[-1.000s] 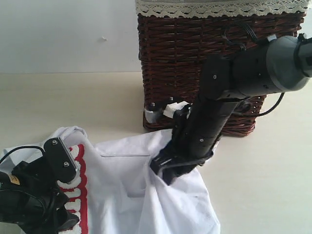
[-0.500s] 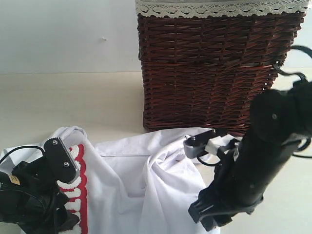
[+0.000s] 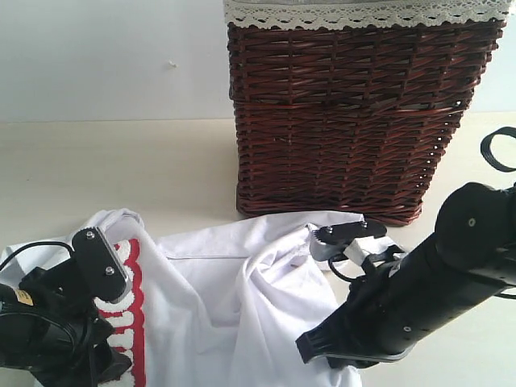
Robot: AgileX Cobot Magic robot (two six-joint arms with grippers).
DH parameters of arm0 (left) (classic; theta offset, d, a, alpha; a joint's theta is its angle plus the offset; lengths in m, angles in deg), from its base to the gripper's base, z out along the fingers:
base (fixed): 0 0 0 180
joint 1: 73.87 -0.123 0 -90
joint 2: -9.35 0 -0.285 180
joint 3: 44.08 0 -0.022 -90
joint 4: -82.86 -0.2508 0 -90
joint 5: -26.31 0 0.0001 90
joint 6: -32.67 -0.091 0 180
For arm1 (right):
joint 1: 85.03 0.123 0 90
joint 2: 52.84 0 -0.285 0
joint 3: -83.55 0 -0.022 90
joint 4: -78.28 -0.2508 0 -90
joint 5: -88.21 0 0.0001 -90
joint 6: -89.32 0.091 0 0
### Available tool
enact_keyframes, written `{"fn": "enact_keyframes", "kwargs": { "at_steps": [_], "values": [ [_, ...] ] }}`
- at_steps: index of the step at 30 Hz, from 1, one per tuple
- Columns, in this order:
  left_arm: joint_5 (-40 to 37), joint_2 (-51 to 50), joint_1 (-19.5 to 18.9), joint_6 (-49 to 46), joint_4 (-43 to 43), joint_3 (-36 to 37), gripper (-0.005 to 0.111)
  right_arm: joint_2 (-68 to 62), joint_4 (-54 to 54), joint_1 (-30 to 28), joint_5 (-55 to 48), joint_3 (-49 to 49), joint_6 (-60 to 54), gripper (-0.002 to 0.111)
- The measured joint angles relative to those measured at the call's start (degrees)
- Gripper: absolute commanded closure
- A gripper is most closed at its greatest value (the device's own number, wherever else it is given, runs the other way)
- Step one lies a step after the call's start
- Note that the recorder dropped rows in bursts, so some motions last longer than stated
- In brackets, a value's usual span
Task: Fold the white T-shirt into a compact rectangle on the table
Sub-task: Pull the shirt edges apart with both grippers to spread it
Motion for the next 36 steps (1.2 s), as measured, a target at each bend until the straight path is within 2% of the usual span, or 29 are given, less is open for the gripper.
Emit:
{"fn": "enact_keyframes", "kwargs": {
  "at_steps": [6,8,10,13,15,18,20,21,22,23,24,26,30,31,33,36],
  "values": [
    [0.00,0.00,0.00,0.00,0.12,0.00,0.060,0.18,3.32,0.00,0.12,0.00,0.30,0.108],
    [0.00,0.00,0.00,0.00,0.12,0.00,0.060,1.02,7.85,0.00,-1.36,0.00,3.91,0.108],
    [0.00,0.00,0.00,0.00,0.12,0.00,0.060,2.86,17.28,0.00,-4.84,0.00,11.61,0.108],
    [0.15,0.00,0.00,0.00,0.12,0.00,0.060,6.96,33.48,0.00,-14.62,0.00,23.53,0.108],
    [0.65,0.00,0.00,0.00,0.12,0.00,0.060,10.32,39.49,0.00,-21.95,-0.09,27.20,0.108],
    [2.43,0.00,0.13,0.00,0.22,0.00,0.060,18.58,42.74,0.00,-40.18,-0.09,28.07,0.106],
    [3.96,-0.03,0.13,0.00,0.22,0.00,0.060,21.24,43.53,0.00,-44.57,-0.09,27.51,0.091],
    [4.37,-0.03,0.13,0.00,0.22,-0.06,0.060,21.95,43.53,0.00,-44.68,-0.09,27.39,0.074],
    [4.37,-0.03,0.13,0.00,0.22,-0.44,0.060,23.00,42.90,0.00,-45.12,-0.09,27.38,0.064],
    [4.48,-0.03,0.13,0.12,0.22,-0.55,0.060,23.46,42.69,0.00,-45.26,-0.09,27.38,0.047],
    [4.60,-0.03,0.13,0.12,0.22,-0.90,0.060,23.83,42.60,0.00,-44.77,-0.09,27.75,0.045],
    [5.51,-0.13,0.13,0.58,0.22,-1.58,0.060,24.05,45.14,0.00,-40.02,-0.09,30.55,0.051],
    [7.25,-0.13,0.13,1.19,0.22,-3.23,0.060,23.06,54.17,0.00,-16.86,-0.09,38.84,0.067],
    [7.33,-0.45,0.13,1.19,0.22,-3.21,0.060,21.54,57.70,0.00,-10.91,-0.09,41.76,0.068],
    [7.65,-1.65,0.13,1.19,0.22,-3.21,0.060,15.80,65.36,0.00,-5.24,0.18,47.33,0.064],
    [8.35,-2.83,0.13,1.19,0.22,-3.21,0.060,8.95,75.29,0.00,-3.92,1.82,53.76,0.056]
  ]
}}
